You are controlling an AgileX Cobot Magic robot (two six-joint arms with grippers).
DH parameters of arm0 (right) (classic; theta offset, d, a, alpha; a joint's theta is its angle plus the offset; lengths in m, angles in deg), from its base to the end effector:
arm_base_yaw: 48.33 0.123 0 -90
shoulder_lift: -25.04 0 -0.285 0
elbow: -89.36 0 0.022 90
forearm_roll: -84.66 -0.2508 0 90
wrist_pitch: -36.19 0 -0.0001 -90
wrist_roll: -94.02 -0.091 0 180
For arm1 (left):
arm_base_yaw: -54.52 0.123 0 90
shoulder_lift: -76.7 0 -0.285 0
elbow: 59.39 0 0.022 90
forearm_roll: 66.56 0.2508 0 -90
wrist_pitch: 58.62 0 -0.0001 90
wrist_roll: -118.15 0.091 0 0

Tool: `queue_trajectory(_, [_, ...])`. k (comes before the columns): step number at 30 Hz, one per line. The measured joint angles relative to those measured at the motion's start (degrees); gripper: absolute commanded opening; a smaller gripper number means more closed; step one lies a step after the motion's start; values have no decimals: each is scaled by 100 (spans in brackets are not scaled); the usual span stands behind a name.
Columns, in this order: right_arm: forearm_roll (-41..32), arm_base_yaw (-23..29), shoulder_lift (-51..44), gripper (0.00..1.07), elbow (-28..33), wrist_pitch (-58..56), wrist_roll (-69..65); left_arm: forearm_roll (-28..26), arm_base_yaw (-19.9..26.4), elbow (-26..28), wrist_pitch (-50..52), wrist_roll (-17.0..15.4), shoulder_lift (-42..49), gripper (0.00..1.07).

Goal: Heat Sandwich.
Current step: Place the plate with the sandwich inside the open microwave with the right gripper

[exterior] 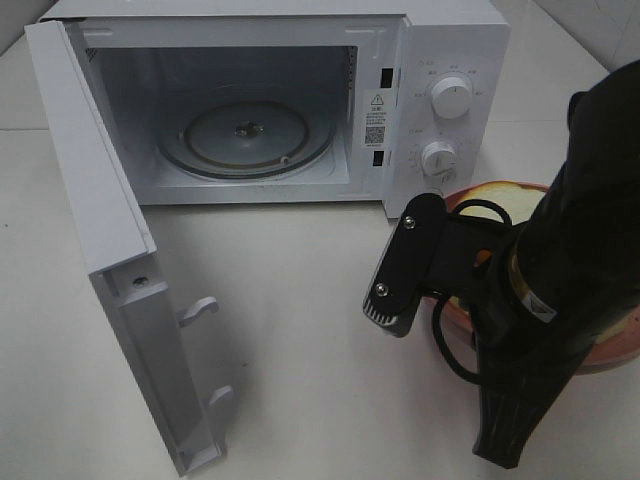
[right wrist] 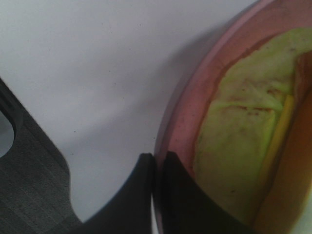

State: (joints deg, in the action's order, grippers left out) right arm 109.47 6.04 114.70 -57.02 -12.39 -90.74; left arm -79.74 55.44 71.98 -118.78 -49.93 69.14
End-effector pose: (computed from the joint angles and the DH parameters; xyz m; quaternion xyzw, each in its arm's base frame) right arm 0.1609 0.1754 0.2039 -0.5270 0.8296 -0.1143 0.1446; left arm -0.0057 -0.0181 0.2796 0.0849 0.8398 -0.0554 0.5334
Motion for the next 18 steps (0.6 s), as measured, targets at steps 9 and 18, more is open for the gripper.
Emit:
queue_trajectory(9, [11,6,0,0,11,338,1094,0,0,0,0,0,0,100])
queue_trajectory(18, [172,6,0,0,11,607,1644,0,0,0,0,0,0,100])
